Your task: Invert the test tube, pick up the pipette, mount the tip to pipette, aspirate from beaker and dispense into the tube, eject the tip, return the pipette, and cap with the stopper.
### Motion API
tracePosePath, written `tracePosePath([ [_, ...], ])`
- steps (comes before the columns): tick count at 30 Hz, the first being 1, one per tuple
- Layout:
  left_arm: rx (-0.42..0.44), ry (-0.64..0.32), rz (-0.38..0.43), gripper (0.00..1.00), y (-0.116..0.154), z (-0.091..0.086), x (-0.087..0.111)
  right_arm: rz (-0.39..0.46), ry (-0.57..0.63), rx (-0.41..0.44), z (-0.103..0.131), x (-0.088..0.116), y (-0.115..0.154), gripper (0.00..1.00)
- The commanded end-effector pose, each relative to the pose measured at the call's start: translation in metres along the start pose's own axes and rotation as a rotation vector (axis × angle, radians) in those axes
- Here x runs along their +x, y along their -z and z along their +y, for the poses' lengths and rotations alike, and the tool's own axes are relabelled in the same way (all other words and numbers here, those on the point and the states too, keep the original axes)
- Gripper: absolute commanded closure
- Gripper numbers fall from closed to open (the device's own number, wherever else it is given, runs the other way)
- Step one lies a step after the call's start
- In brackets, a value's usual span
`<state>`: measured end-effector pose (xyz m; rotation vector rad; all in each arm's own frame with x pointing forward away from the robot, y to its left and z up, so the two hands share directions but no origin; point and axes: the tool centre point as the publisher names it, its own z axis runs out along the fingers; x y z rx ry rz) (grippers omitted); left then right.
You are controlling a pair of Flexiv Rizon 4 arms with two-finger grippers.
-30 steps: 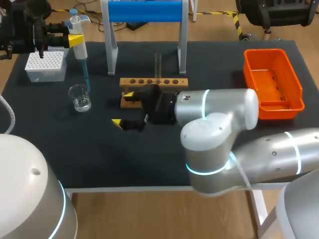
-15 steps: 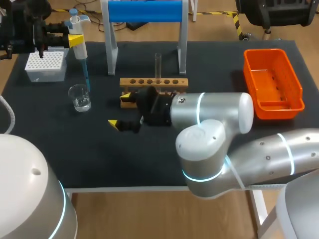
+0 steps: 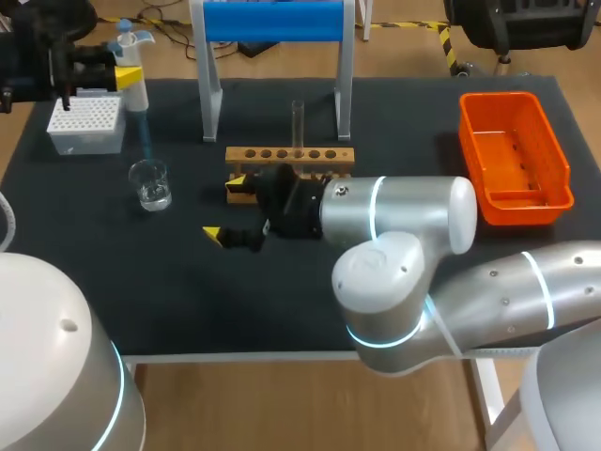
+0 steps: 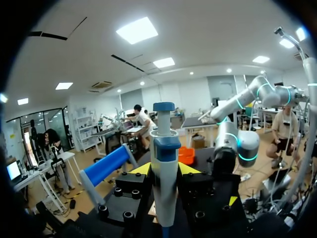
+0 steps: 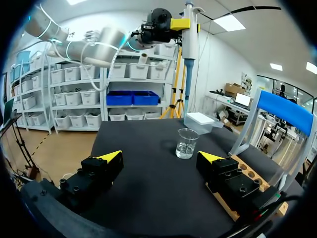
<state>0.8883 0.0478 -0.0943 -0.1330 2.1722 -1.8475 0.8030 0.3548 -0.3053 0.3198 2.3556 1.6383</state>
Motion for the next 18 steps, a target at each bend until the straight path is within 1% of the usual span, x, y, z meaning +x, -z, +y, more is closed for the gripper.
tracePosePath([
  [1,0.012,-0.003,0.019,1.00,0.005,0.012,-0.014,0.002,0.000,0.001,0.000,0.000,0.000,0.00],
  [10,0.022,-0.004,0.031,1.00,0.008,0.029,-0.035,0.002,0.000,0.001,0.000,0.000,0.000,0.00],
  [18,0.027,0.002,0.035,1.00,0.009,0.041,-0.044,0.002,0.000,0.001,0.000,0.000,0.000,0.00],
])
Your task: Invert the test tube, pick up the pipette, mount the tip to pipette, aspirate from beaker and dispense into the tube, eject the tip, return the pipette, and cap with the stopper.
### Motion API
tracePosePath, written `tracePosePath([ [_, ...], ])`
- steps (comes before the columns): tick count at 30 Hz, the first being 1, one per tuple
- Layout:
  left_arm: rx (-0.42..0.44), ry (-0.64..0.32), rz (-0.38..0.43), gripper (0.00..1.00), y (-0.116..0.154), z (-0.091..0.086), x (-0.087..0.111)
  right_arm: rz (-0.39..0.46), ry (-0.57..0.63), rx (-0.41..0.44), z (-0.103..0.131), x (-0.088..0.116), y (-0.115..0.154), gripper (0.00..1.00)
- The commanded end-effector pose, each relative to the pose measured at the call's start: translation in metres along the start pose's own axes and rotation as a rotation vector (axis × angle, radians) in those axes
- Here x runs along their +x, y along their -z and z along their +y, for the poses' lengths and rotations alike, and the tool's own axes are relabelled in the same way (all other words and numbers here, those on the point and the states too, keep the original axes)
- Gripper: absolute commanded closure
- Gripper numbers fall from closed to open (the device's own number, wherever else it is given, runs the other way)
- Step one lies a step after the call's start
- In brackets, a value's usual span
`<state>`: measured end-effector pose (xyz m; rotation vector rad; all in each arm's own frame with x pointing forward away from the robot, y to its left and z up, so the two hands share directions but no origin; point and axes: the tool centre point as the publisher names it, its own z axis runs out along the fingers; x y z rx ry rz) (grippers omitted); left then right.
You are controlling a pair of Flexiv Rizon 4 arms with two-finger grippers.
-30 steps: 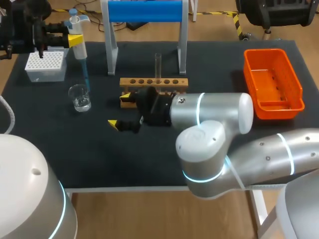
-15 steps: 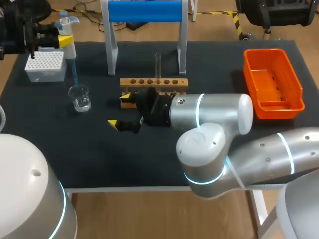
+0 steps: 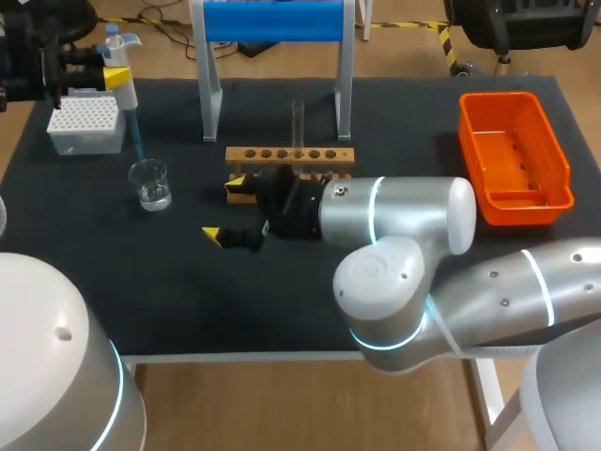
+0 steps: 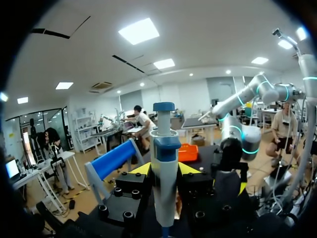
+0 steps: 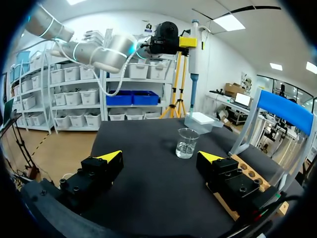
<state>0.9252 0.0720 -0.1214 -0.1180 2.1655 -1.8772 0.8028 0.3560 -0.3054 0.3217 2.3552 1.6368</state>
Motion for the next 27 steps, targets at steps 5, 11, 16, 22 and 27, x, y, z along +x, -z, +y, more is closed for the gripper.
tracePosePath([
  [5,0.011,0.003,0.020,1.00,0.001,0.010,-0.008,0.003,0.000,0.000,0.000,-0.001,0.001,0.00],
  [11,0.012,0.004,0.020,1.00,0.001,0.011,-0.008,0.003,0.000,0.000,0.000,-0.001,0.001,0.00],
  [16,0.012,0.004,0.020,1.00,0.001,0.011,-0.008,0.003,0.000,0.000,0.000,-0.001,0.001,0.00],
  [22,0.012,0.004,0.020,1.00,0.001,0.011,-0.008,-0.012,-0.007,0.016,-0.008,-0.004,-0.007,0.00],
  [27,0.012,0.004,0.020,1.00,0.001,0.011,-0.008,-0.033,-0.007,0.024,-0.012,-0.014,-0.019,0.00],
])
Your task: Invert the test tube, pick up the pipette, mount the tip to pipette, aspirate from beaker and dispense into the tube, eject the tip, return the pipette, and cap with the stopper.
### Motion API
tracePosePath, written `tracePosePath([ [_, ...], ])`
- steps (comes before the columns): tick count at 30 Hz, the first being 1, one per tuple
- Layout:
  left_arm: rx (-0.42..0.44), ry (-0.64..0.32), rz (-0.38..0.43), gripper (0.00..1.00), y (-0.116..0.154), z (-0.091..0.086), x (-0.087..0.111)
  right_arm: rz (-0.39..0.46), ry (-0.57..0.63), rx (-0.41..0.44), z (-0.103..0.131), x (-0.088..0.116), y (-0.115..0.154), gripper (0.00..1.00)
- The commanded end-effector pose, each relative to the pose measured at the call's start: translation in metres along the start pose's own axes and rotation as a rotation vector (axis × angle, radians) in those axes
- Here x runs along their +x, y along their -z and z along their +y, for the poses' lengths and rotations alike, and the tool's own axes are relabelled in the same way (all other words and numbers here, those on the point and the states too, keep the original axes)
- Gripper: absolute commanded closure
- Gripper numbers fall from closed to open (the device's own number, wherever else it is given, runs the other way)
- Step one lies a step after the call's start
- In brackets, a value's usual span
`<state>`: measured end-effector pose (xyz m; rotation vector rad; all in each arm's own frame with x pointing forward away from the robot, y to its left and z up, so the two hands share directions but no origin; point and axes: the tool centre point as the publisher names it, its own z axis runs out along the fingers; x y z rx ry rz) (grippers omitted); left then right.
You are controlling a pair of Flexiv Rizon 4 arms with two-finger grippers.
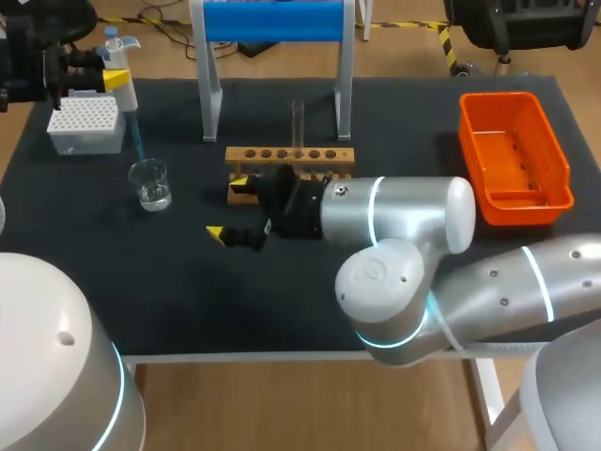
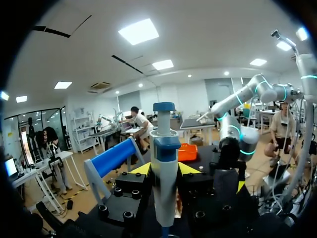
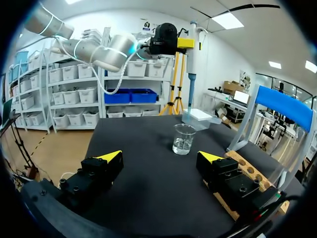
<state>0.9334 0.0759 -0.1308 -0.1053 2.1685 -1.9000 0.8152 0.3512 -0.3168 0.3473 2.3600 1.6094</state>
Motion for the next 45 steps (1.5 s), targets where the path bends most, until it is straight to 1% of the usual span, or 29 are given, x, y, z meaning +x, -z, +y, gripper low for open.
tracePosePath([
  [1,0.001,-0.002,0.002,1.00,0.001,0.000,-0.001,-0.017,0.000,0.006,0.000,-0.003,-0.017,0.00],
  [6,0.001,-0.002,0.002,1.00,0.001,0.000,-0.001,-0.029,0.005,0.009,0.002,-0.009,-0.028,0.00],
  [19,0.001,-0.002,0.002,1.00,0.001,0.000,-0.001,-0.073,-0.001,0.044,-0.004,-0.014,-0.054,0.00],
  [28,0.001,-0.002,0.002,1.00,0.001,0.000,-0.001,-0.092,-0.009,0.037,-0.002,-0.015,-0.061,0.00],
  [45,0.002,0.000,0.004,1.00,0.000,0.002,-0.001,-0.094,-0.009,0.035,-0.001,-0.015,-0.061,0.00],
])
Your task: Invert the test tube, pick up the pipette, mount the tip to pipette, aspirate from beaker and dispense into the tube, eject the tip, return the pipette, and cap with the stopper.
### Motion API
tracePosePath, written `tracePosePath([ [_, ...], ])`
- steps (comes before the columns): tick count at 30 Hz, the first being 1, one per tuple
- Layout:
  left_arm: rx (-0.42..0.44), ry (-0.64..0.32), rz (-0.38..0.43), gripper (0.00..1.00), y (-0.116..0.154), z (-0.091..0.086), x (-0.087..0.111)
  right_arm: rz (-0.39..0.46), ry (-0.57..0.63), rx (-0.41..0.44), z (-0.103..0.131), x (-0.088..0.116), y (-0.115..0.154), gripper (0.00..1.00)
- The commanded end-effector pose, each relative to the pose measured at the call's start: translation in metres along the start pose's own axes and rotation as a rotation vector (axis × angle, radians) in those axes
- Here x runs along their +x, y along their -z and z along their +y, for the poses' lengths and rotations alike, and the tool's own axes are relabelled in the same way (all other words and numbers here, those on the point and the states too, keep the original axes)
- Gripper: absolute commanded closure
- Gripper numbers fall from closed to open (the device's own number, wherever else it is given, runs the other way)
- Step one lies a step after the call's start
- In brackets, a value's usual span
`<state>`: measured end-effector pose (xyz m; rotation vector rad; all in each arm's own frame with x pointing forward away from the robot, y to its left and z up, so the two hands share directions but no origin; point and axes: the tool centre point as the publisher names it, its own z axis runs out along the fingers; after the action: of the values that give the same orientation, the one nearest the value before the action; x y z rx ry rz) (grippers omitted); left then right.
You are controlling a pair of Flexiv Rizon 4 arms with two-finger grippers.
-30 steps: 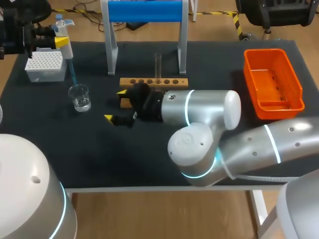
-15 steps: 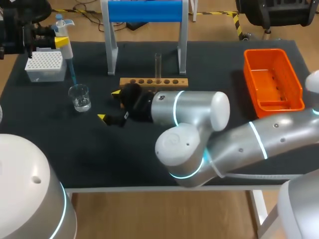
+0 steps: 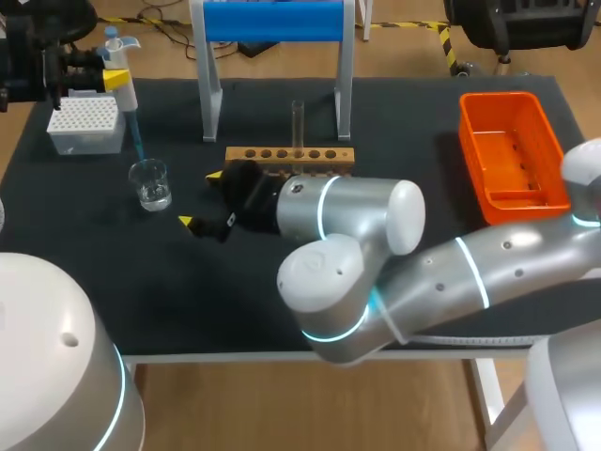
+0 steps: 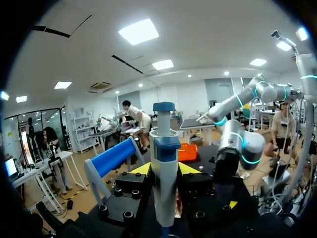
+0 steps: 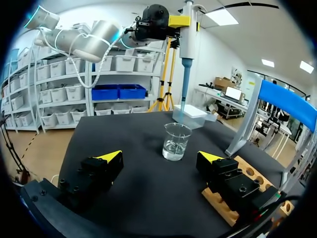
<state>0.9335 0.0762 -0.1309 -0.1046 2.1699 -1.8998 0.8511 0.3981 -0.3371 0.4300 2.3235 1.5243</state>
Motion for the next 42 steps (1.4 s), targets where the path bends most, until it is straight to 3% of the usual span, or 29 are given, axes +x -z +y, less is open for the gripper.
tracePosePath([
  [1,0.003,0.002,0.003,1.00,-0.001,0.004,-0.001,-0.003,0.000,0.000,-0.001,0.001,-0.001,0.00],
  [42,0.041,0.076,0.003,1.00,-0.004,0.060,-0.004,-0.003,0.000,0.000,-0.001,0.001,-0.001,0.00],
])
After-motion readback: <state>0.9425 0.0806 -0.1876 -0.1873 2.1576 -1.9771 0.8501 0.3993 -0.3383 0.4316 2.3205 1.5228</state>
